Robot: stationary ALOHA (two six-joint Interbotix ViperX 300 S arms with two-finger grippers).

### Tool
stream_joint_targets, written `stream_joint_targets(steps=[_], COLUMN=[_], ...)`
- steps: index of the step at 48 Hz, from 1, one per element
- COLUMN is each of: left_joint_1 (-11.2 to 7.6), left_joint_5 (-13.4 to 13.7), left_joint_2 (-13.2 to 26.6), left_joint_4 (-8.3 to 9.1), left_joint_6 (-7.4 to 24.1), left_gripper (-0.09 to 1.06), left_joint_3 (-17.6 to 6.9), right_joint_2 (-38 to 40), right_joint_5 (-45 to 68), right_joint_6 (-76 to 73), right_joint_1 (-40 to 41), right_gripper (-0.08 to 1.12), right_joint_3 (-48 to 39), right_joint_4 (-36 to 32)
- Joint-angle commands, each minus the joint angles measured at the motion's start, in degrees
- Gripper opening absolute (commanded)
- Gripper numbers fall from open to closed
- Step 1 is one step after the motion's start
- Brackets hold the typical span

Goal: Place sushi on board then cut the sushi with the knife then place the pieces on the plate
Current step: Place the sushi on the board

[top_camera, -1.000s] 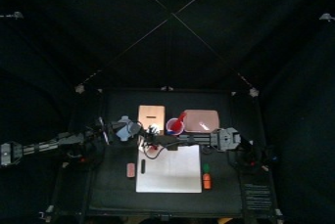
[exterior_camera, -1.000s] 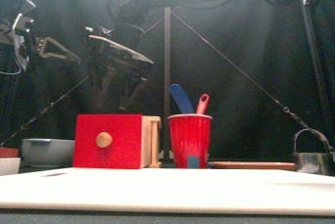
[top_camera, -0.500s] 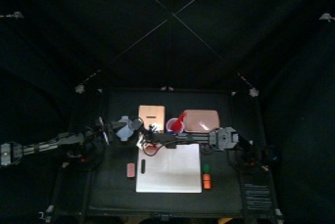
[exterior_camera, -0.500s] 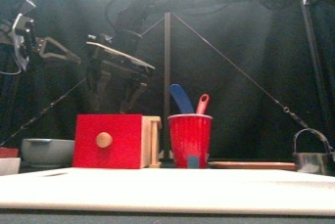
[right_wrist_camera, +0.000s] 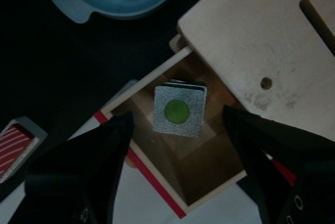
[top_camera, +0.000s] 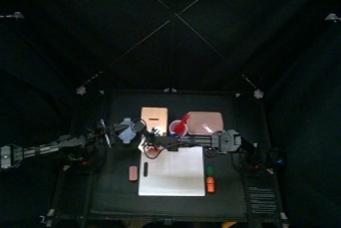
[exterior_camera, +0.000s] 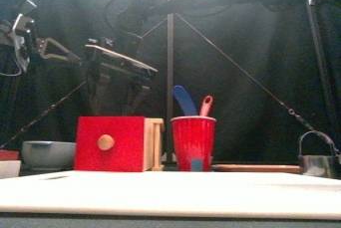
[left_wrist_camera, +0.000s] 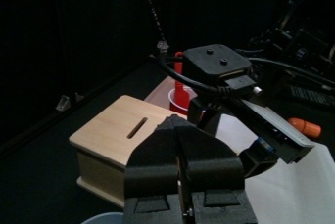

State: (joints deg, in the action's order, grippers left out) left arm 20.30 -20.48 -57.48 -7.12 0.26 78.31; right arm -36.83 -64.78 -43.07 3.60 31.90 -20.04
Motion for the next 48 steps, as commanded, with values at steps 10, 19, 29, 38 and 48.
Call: stream_joint_targets(steps=[10,19,29,38,48], left_joint_1=[0.18,0.18,0.18,0.18,0.18], left_joint_5=[-0.35,-0.44,-0.53,-0.53,-0.53], left_joint_2=[0.18,0.18,0.18,0.18,0.18], left_joint_4=[0.09,0.09,0.09,0.09,0.09], left_joint_6=[0.0,0.0,0.0,-0.09,0.0], left_gripper=[0.16,0.16,0.16,0.16,0.16], left_joint_3=[-0.97,-0.97,-0.97,-0.88,-0.79], right_joint_2=[1.05,0.35,-0.26,-0.35,1.67], right_joint_5=[0.0,0.0,0.0,0.0,-1.67], right_joint_6=[-0.26,-0.18,-0.18,-0.18,0.44], right_joint_1=[0.53,0.53,0.53,0.53,0.09], right_gripper=[1.0,0.99,0.91,0.75,0.72], right_joint_3=[1.67,1.58,1.58,1.67,1.67], right_joint_4=[-0.44,-0.44,-1.14,-1.14,-1.67])
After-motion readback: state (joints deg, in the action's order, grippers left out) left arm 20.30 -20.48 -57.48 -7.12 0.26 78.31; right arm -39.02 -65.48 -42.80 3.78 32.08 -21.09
